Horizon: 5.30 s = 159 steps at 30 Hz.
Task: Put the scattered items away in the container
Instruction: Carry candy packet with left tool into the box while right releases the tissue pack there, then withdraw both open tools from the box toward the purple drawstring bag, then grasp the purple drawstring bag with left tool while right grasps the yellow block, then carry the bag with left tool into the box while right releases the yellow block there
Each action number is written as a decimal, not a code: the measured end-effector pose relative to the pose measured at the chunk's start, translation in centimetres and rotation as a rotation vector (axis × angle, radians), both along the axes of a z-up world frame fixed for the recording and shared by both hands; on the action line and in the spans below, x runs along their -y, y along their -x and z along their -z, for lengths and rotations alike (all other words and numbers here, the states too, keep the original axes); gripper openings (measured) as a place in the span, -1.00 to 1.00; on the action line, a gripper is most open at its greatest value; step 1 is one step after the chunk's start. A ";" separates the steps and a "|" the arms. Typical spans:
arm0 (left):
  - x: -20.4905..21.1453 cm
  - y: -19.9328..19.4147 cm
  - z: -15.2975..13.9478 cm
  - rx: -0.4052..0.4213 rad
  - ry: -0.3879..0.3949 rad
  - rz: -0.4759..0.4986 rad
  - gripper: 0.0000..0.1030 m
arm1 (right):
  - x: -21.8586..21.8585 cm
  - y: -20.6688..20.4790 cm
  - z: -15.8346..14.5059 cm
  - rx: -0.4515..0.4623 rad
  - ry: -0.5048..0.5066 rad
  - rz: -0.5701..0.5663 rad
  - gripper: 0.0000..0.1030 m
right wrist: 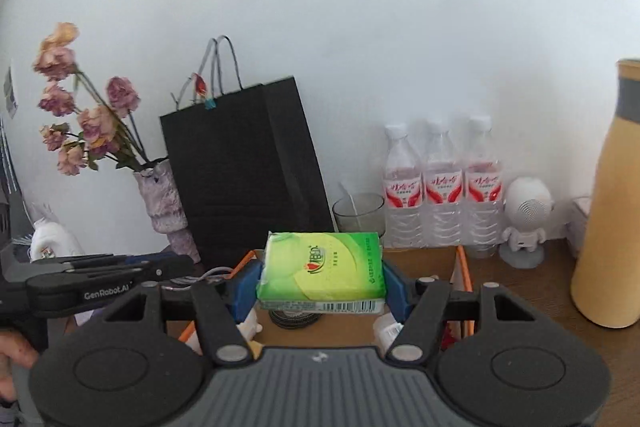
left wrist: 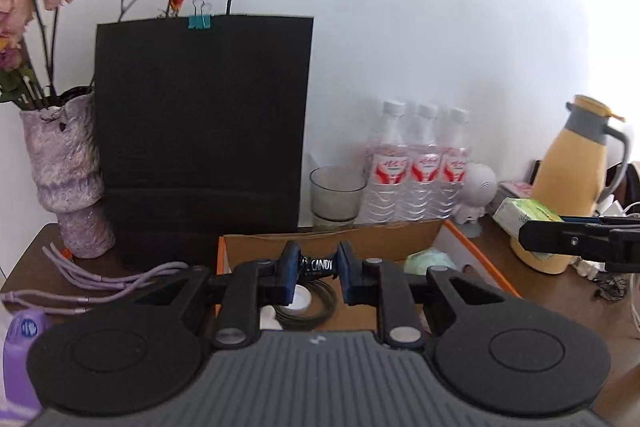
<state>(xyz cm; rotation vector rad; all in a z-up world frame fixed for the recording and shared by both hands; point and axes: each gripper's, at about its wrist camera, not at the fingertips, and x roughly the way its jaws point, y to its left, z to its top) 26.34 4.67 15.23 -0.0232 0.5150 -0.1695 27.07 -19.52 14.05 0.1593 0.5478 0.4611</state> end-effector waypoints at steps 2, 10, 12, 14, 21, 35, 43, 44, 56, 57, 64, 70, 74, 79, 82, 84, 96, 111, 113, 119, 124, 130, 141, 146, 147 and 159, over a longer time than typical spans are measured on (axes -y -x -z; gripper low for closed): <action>-0.3 -3.5 0.7 -0.020 -0.046 -0.028 -0.59 | -1.4 -4.1 1.1 -0.070 0.033 -0.002 0.21; -1.3 -10.8 8.5 -0.180 -0.116 -0.052 -0.56 | -6.4 -12.1 8.1 -0.210 0.306 -0.010 0.21; -1.4 -11.6 9.7 -0.198 -0.102 -0.039 -0.53 | -6.6 -13.4 9.6 -0.244 0.333 -0.014 0.21; -2.2 -12.6 10.0 -0.238 -0.037 -0.042 -0.38 | -6.5 -14.9 10.8 -0.295 0.318 -0.024 0.21; -3.0 -14.0 9.4 -0.270 -0.017 -0.053 -0.06 | -5.8 -16.8 11.9 -0.415 0.297 -0.031 0.25; -1.9 -8.6 5.4 -0.352 0.010 -0.051 0.75 | -2.1 -13.5 5.2 -0.461 0.275 0.053 0.53; -1.6 -2.7 2.9 -0.386 0.045 -0.165 0.99 | -0.8 -6.2 4.2 -0.381 0.262 0.076 0.59; -1.1 -1.5 2.8 -0.340 0.045 -0.172 1.00 | -1.0 -4.7 4.1 -0.336 0.257 0.071 0.59; 2.2 15.2 4.2 0.166 0.011 -0.122 1.00 | -0.3 12.5 6.0 0.256 0.154 0.101 0.61; 2.3 16.3 4.2 0.165 -0.005 -0.129 1.00 | -0.3 13.5 6.2 0.261 0.167 0.106 0.61; 2.4 28.2 8.8 0.065 0.108 -0.152 1.00 | 1.5 25.5 9.4 0.229 0.080 0.136 0.64; 2.7 33.1 11.2 -0.007 0.034 -0.080 1.00 | 1.4 32.3 12.4 0.144 0.140 0.126 0.65; 3.3 31.6 11.5 0.012 0.008 -0.068 1.00 | 1.1 29.7 12.8 0.104 0.189 0.141 0.47; 3.7 27.2 12.1 -0.037 0.018 -0.044 0.72 | 1.8 22.7 12.9 0.034 0.188 0.165 0.07; 3.7 25.0 12.8 -0.069 0.023 -0.037 0.59 | 1.6 19.1 13.6 -0.035 0.189 0.166 -0.11; 3.5 23.9 13.3 -0.108 0.052 -0.044 0.57 | 1.1 17.2 14.5 -0.066 0.210 0.161 -0.17; 3.7 22.9 14.8 -0.137 0.014 -0.074 -0.45 | -0.2 14.9 16.6 -0.071 0.308 0.159 -0.80; 3.7 28.9 12.0 -0.019 0.030 -0.090 -0.94 | 3.2 25.4 13.6 -0.011 0.173 0.169 -0.80; 3.7 29.6 11.3 0.006 0.038 -0.077 -0.94 | 3.5 26.1 13.3 -0.011 0.161 0.181 -0.80; 3.1 30.8 10.2 0.041 0.079 -0.047 -0.94 | 3.4 27.5 13.1 -0.016 0.169 0.206 -0.80; 3.1 30.1 10.4 -0.002 0.070 -0.047 -0.94 | 3.8 28.1 13.9 -0.028 0.131 0.200 -0.80; 4.0 28.9 8.9 0.042 0.088 -0.003 -0.95 | 3.9 26.9 13.8 -0.007 0.130 0.191 -0.80; 3.1 19.9 -0.5 0.244 0.075 0.129 -0.96 | 3.6 19.5 9.8 0.060 0.016 0.131 -0.80; 2.9 12.3 -2.7 0.308 0.110 0.082 -0.96 | 3.1 14.3 8.0 0.108 -0.004 0.131 -0.80; 2.7 10.7 -2.5 0.301 0.128 0.067 -0.95 | 3.0 13.4 7.8 0.111 -0.004 0.128 -0.80; -0.3 -4.1 8.4 0.103 0.103 -0.145 -0.94 | 1.6 3.8 6.0 0.134 0.070 0.124 -0.80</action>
